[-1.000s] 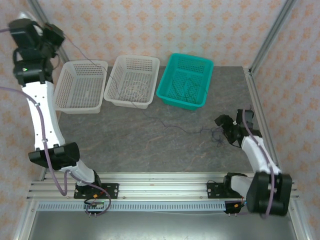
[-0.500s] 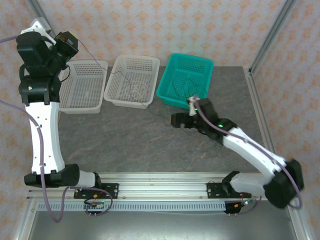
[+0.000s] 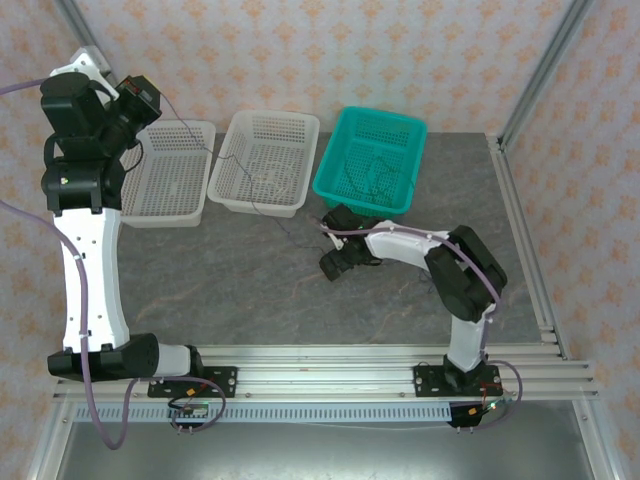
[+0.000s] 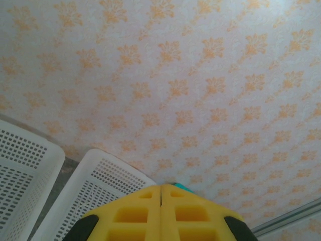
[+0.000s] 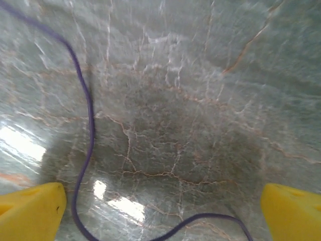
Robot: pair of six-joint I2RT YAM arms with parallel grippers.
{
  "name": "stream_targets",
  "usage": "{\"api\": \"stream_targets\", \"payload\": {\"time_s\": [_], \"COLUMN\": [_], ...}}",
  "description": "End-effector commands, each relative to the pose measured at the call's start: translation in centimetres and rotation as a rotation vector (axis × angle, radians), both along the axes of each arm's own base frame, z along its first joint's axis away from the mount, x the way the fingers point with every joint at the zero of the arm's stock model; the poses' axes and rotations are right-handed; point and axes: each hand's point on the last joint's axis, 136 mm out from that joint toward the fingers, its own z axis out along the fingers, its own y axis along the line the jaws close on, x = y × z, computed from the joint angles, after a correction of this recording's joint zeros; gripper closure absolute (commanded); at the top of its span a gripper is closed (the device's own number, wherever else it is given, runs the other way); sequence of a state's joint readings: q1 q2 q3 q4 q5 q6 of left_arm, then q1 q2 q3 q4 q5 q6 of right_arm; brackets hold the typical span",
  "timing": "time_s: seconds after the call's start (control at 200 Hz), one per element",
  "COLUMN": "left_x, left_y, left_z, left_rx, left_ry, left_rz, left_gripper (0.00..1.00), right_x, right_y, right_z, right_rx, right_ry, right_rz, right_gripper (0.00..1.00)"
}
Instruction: Untangle the cables
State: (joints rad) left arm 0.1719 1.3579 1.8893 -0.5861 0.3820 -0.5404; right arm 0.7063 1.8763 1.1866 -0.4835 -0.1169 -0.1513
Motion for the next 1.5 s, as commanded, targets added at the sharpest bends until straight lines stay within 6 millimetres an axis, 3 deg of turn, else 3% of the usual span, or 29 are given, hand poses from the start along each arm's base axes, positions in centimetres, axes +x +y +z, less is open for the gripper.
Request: {"api": "stream_targets", "payload": {"time_s": [0.0,0.14,0.185,0.275,0.325,0.42,0.515,0.626,0.736,0.851,0.926,0.991,1.131,1.276,1.406,1.496], "left_x": [-0.7,-0.5,-0.5,-0.5,-0.6,-1.0,-2.1,-2.7,-2.9,-4.0,-5.1,-5.9,-7.7,-9.0,-10.5,-11.6], "left_y": [0.0,0.3,0.5,0.5,0.5,0.4,0.9,0.2,-2.9,-7.0,-9.1,-10.6,-12.6,-14.8,-19.3,-23.0], "left_z": [0.6,0.0,-0.2,-0.5,-0.7,-2.0,-5.0,-10.6,-16.8,-22.4,-24.7,-26.2,-26.5,-23.6,-21.1,-20.7], "left_rx": [0.037,0.045,0.047,0.047,0.044,0.045,0.042,-0.024,-0.116,-0.112,-0.106,-0.099,0.051,0.244,0.42,0.648], "left_ry": [-0.02,-0.006,-0.001,0.005,0.011,0.046,0.114,0.197,0.258,0.326,0.339,0.34,0.301,0.17,0.009,-0.112], "left_rz": [0.008,0.021,0.03,0.034,0.032,0.034,0.065,0.045,-0.063,-0.159,-0.205,-0.249,-0.365,-0.524,-0.733,-0.852], "left_gripper": [1.0,1.0,1.0,1.0,1.0,1.0,1.0,1.0,0.99,0.97,0.93,0.83,0.53,0.3,0.17,0.14], "right_x": [-0.4,-1.2,-1.3,-1.4,-1.1,-0.4,0.0,0.2,0.0,-0.3,-0.6,-0.8,-1.4,-1.8,-2.4,-3.3], "right_y": [-0.1,-0.6,-0.8,-1.0,-1.1,-0.9,-0.1,0.3,-0.2,-0.9,-1.1,-1.4,-2.1,-2.3,-1.9,-1.2], "right_z": [-0.3,-1.3,-1.5,-1.3,-0.6,2.5,7.7,15.6,21.7,24.6,25.6,26.4,27.6,27.6,27.5,28.0], "right_rx": [-0.061,-0.081,-0.085,-0.081,-0.072,-0.003,0.141,0.37,0.549,0.616,0.642,0.669,0.734,0.751,0.769,0.813], "right_ry": [0.036,0.073,0.075,0.065,0.032,-0.064,-0.203,-0.416,-0.591,-0.673,-0.696,-0.718,-0.776,-0.779,-0.755,-0.741], "right_rz": [0.052,0.046,0.043,0.034,0.019,0.009,0.002,-0.03,-0.056,-0.065,-0.065,-0.065,-0.076,-0.065,-0.03,0.021], "right_gripper": [0.08,0.29,0.42,0.83,1.0,1.0,1.0,1.0,1.0,1.0,1.0,1.0,1.0,1.0,1.0,1.0]}}
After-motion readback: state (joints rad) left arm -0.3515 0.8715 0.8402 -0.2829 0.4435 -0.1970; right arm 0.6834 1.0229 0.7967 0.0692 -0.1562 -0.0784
